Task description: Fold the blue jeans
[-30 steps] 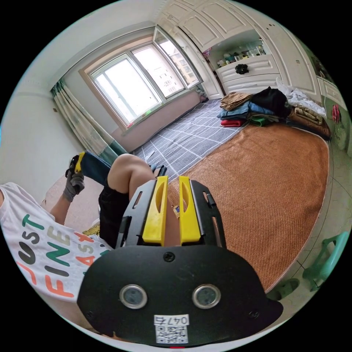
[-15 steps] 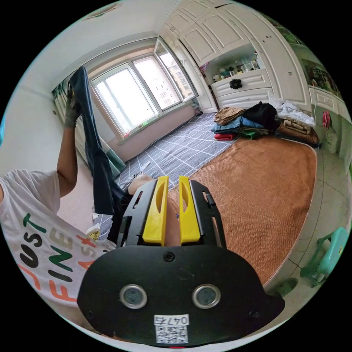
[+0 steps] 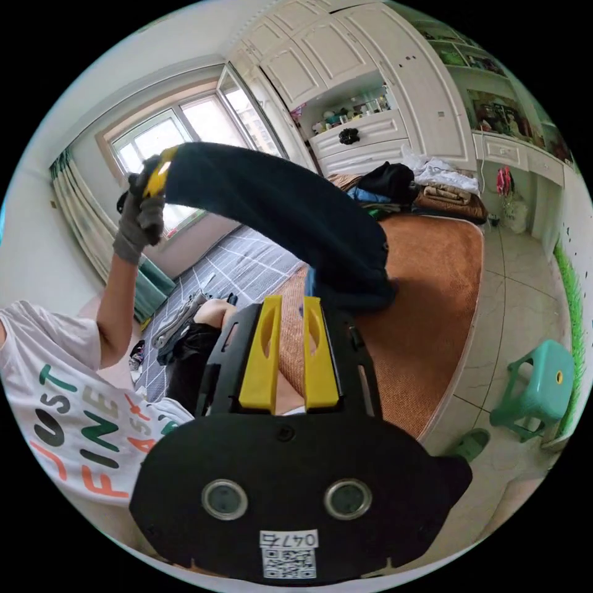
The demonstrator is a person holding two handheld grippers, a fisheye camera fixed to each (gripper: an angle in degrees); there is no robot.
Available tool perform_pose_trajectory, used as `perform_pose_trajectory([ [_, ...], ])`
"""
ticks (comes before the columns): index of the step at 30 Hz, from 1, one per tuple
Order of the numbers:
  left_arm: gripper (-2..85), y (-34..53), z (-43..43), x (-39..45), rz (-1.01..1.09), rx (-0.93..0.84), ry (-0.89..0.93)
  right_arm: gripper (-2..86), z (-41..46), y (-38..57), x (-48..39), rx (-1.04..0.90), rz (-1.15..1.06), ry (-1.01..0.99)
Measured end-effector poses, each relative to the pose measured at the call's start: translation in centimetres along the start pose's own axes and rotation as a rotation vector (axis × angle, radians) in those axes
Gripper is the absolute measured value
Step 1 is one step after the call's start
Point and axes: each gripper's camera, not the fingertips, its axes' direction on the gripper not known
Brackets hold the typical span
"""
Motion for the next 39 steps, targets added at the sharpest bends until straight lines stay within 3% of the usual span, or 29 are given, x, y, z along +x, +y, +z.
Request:
perform_pose_trajectory([
  [4, 11.1, 7.3, 0.3, -3.1, -0.227, -0.005, -0.136, 5.6, 2.4, 0.2, 0.2, -0.065, 0.015, 0.025],
  [8, 10.5, 5.3, 1.2, -3.1, -0.285, -0.007, -0.145, 9.1, 5.2, -0.6, 0.3, -0.143, 0.023, 0.039],
  [13, 13.0, -3.5, 11.2, -1.2, -0.162, -0.263, -0.141, 13.2, 9.1, -2.0, -0.4, -0.202, 0.022, 0.091],
  [16, 14.1, -8.6, 18.1, -1.5, -0.134, -0.307, -0.053, 14.1, 11.1, -2.2, -0.8, -0.238, 0.037, 0.080],
  [21, 16.4, -16.1, 28.9, -3.5, -0.098, -0.304, -0.100, 15.0, 14.1, -1.7, -1.2, -0.350, 0.030, 0.098],
  [24, 16.7, -18.0, 35.7, -4.8, -0.077, -0.262, -0.038, 15.2, 15.2, -1.5, -1.0, -0.393, 0.047, 0.107],
  [27, 15.6, -18.7, 42.3, -5.9, -0.090, -0.351, -0.031, 14.7, 15.9, -1.6, -0.6, -0.408, 0.066, 0.126],
  [29, 10.3, -19.4, 45.5, -5.9, -0.084, -0.435, -0.039, 14.1, 15.9, -2.1, -0.3, -0.387, 0.074, 0.149],
  [31, 0.7, -20.8, 48.8, -4.8, -0.033, -0.490, 0.094, 13.3, 15.5, -3.4, 0.1, -0.323, 0.081, 0.195],
  [32, 0.4, -21.3, 49.5, -4.1, -0.005, -0.492, 0.162, 13.2, 15.3, -3.8, 0.2, -0.300, 0.084, 0.209],
  [34, -0.5, -23.1, 52.7, -0.7, 0.107, -0.541, 0.469, 13.0, 14.3, -5.9, 0.8, -0.208, 0.099, 0.265],
  [36, -0.8, -23.7, 55.7, 2.8, 0.206, -0.635, 0.625, 13.5, 13.7, -7.5, 1.1, -0.151, 0.107, 0.296],
  [39, -0.9, -23.0, 60.8, 9.0, 0.419, -0.836, 0.685, 15.4, 14.2, -9.3, 1.8, -0.141, 0.102, 0.403],
])
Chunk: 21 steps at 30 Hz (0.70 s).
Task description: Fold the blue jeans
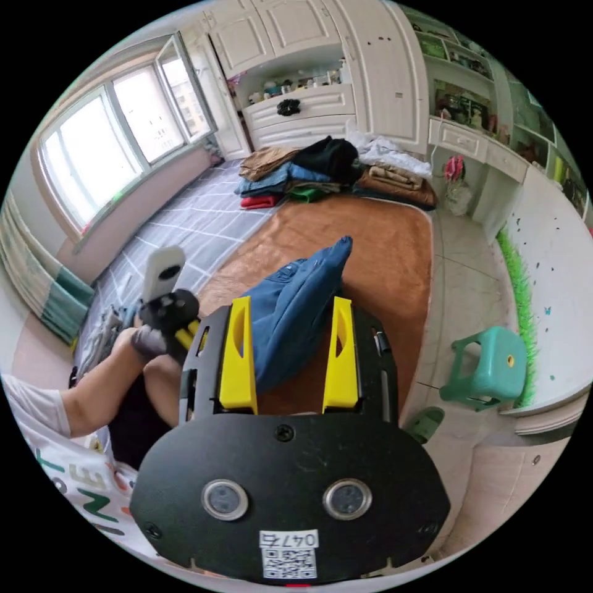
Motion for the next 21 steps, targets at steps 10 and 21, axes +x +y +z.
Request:
perform_pose_trajectory([
  [10, -0.6, -5.6, 2.5, -2.1, 0.097, -0.185, 0.207, 18.6, 8.0, 5.0, 7.2, -0.248, 0.325, -0.032],
  [21, 3.4, 1.6, -15.3, -7.2, 0.041, 0.450, 0.229, 1.9, 6.6, 9.3, 9.2, 0.017, 0.457, -0.494],
])
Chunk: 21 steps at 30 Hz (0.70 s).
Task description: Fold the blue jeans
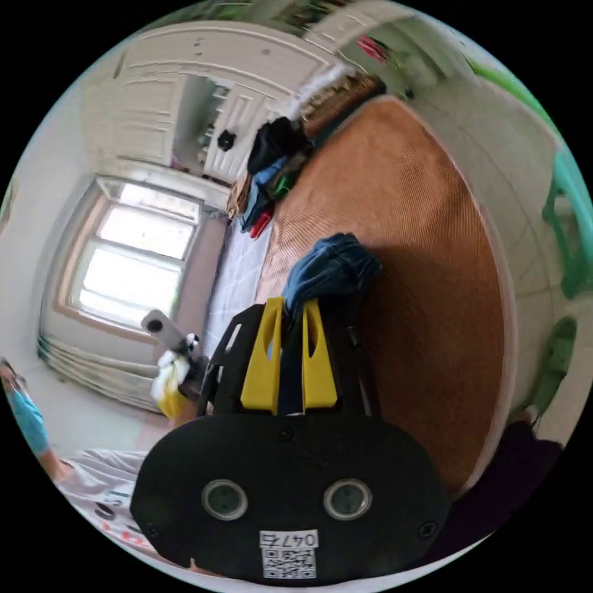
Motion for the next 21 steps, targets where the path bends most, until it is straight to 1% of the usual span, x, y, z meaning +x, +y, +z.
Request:
perform_pose_trajectory([
  [1, 4.4, 1.2, -3.6, -0.6, -0.082, 0.136, -0.051, 1.5, -0.1, 0.6, -3.1, -0.023, -0.129, 0.128],
  [2, 4.9, 2.1, -5.4, -1.2, -0.141, 0.202, -0.071, 1.5, 0.0, 1.0, -4.6, -0.037, -0.196, 0.177],
  [3, 6.3, 4.1, -8.4, -2.3, -0.252, 0.302, -0.120, 1.3, 0.2, 2.2, -7.7, -0.069, -0.350, 0.232],
  [4, 8.8, 5.8, -10.6, -3.0, -0.344, 0.339, -0.215, 1.3, 0.6, 3.9, -10.9, -0.113, -0.516, 0.266],
  [5, 10.5, 6.4, -11.3, -3.3, -0.389, 0.342, -0.267, 1.2, 0.9, 4.9, -12.4, -0.142, -0.599, 0.286],
  [6, 16.0, 7.0, -12.4, -3.9, -0.479, 0.324, -0.339, 1.2, 1.8, 7.3, -15.2, -0.205, -0.757, 0.328],
  [7, 23.6, 7.1, -12.8, -4.6, -0.546, 0.295, -0.346, 1.1, 3.1, 9.9, -17.4, -0.271, -0.892, 0.366],
  [8, 24.6, 6.9, -12.9, -4.8, -0.560, 0.282, -0.333, 1.1, 3.9, 11.2, -18.4, -0.307, -0.948, 0.378],
  [10, 27.5, 6.4, -12.5, -5.3, -0.580, 0.256, -0.285, 1.0, 7.5, 16.2, -21.0, -0.442, -1.114, 0.442],
  [12, 29.3, 6.3, -12.0, -5.5, -0.618, 0.216, -0.274, 1.0, 9.9, 19.6, -22.3, -0.495, -1.203, 0.512],
  [15, 30.2, 7.6, -11.6, -5.9, -0.760, 0.116, -0.326, 1.2, 11.9, 23.6, -23.8, -0.534, -1.284, 0.565],
  [17, 28.1, 8.7, -11.6, -6.0, -0.826, 0.063, -0.362, 1.4, 12.2, 25.0, -24.3, -0.544, -1.301, 0.575],
  [21, 21.3, 9.6, -13.4, -5.1, -0.889, 0.076, -0.341, 1.5, 11.5, 26.5, -24.9, -0.530, -1.301, 0.526],
])
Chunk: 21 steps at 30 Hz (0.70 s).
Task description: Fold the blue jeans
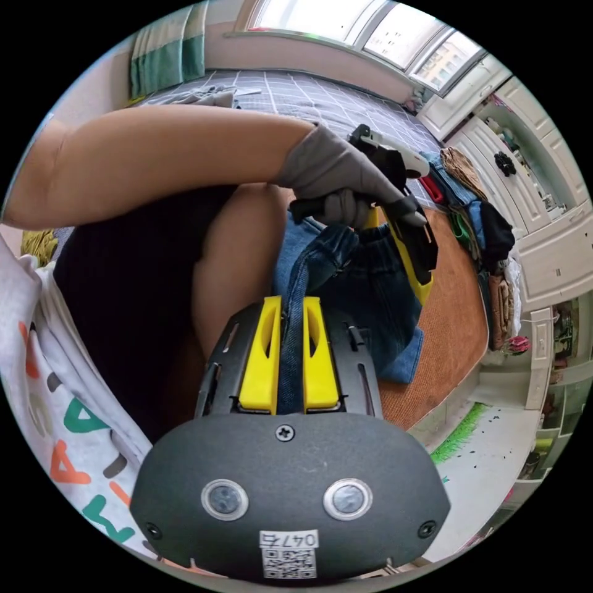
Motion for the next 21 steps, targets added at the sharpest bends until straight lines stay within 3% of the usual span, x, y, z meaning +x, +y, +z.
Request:
perform_pose_trajectory([
  [4, 8.7, 1.2, -1.0, 0.7, -0.002, -0.019, 0.078, 0.9, -1.4, 1.4, -1.4, 0.066, -0.029, -0.025],
  [11, 2.4, 4.7, -7.0, 7.9, 0.169, 0.174, 0.353, 0.4, -5.7, 5.8, 0.0, 0.284, 0.000, -0.165],
  [14, 0.9, 6.3, -13.8, 13.2, 0.147, 0.314, 0.142, -0.3, -8.6, 8.8, 2.3, 0.434, 0.126, -0.197],
  [16, 0.5, 6.9, -20.9, 20.9, 0.184, 0.394, -0.126, -0.9, -10.1, 11.0, 3.6, 0.546, 0.120, -0.316],
  [18, 0.4, 7.6, -25.8, 28.5, 0.267, 0.424, -0.251, -1.0, -10.7, 12.6, 4.4, 0.582, 0.171, -0.322],
  [21, 0.4, 9.5, -30.4, 43.2, 0.469, 0.334, -0.458, -1.1, -10.8, 14.9, 5.5, 0.579, 0.225, -0.280],
])
